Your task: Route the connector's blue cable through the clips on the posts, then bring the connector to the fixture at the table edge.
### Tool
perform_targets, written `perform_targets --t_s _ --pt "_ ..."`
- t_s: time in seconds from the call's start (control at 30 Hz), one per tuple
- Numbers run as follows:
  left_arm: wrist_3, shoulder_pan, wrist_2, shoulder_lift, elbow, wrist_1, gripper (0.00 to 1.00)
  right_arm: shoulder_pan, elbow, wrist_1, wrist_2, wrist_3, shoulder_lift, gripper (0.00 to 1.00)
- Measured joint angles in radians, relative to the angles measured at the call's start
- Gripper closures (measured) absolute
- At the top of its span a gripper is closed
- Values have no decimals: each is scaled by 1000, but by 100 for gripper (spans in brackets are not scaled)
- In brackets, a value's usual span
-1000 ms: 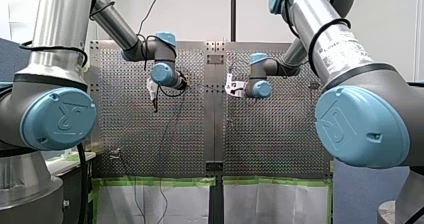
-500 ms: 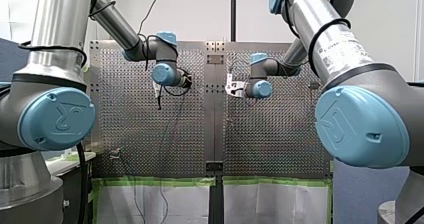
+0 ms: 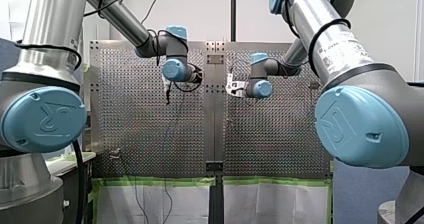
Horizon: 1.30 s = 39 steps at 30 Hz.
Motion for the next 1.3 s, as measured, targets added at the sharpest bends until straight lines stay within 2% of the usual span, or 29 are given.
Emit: perform_targets --t_s 0.27,0.53,0.9,1.3 --pt "24 -26 -68 -62 19 2 0 -1 0 3 0 0 0 100" --pt "52 -28 -132 -90 61 8 0 -1 0 6 0 0 0 100" --pt "56 -33 -219 -166 134 10 0 -1 0 6 0 0 1 100" --pt "54 -16 -315 -176 194 11 0 -3 0 7 -1 0 0 100"
